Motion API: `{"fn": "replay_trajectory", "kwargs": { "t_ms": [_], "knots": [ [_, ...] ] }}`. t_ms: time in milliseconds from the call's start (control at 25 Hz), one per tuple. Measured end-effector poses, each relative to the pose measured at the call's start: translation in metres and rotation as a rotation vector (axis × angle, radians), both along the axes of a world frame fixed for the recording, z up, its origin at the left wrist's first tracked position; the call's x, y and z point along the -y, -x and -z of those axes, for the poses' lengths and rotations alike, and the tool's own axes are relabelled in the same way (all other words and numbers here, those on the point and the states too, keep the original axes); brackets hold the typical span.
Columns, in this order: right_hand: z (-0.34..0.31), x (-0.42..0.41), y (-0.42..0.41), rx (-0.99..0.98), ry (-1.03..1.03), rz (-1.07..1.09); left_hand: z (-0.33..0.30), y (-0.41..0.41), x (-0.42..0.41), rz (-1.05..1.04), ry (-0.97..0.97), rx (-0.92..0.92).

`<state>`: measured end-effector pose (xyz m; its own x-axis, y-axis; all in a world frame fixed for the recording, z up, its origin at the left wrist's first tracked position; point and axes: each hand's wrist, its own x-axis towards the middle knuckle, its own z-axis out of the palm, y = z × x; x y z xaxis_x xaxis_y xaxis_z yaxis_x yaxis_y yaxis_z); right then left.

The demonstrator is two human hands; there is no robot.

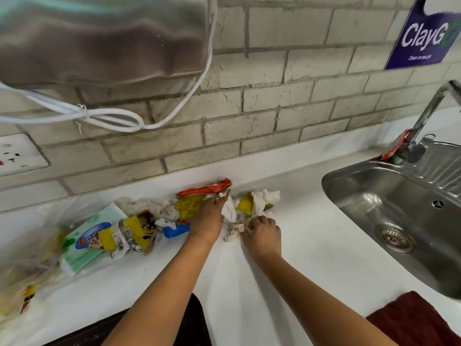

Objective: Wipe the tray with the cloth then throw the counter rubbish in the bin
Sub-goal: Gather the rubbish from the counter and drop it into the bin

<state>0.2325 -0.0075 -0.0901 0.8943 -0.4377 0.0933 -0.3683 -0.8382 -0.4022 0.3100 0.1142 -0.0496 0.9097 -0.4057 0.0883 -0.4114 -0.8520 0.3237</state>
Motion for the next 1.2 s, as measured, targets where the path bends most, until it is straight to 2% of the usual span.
{"fn": "replay_trajectory", "kwargs": {
  "t_ms": [120,200,280,400,560,680,920,1080,1200],
  "knots": [
    [-0.003,0.007,0.005,0.105,-0.090,-0.029,-0.004,0.009,-0.010,-0.060,0.276,0.070],
    [-0.005,0.007,0.012,0.189,-0.239,-0.088,-0.009,0.016,-0.017,-0.173,0.536,0.031],
    [-0.008,0.005,0.021,0.224,-0.329,-0.153,-0.012,0.026,-0.025,-0.251,0.677,-0.001],
    [-0.010,0.000,0.035,0.251,-0.339,-0.182,-0.016,0.045,-0.036,-0.290,0.795,0.012],
    [-0.015,0.001,0.054,0.254,-0.314,-0.215,-0.024,0.071,-0.050,-0.350,0.864,-0.142],
    [-0.016,0.007,0.063,0.171,-0.260,-0.214,-0.025,0.085,-0.062,-0.413,0.859,-0.156],
    [-0.014,0.011,0.074,-0.009,-0.226,-0.217,-0.028,0.092,-0.084,-0.473,1.111,-0.217],
    [-0.026,0.017,0.097,0.137,-0.405,-0.148,-0.049,0.112,-0.084,-0.451,1.256,-0.243],
    [-0.040,0.023,0.121,0.267,-0.545,-0.124,-0.062,0.138,-0.068,-0.427,1.260,-0.313]
  ]
}}
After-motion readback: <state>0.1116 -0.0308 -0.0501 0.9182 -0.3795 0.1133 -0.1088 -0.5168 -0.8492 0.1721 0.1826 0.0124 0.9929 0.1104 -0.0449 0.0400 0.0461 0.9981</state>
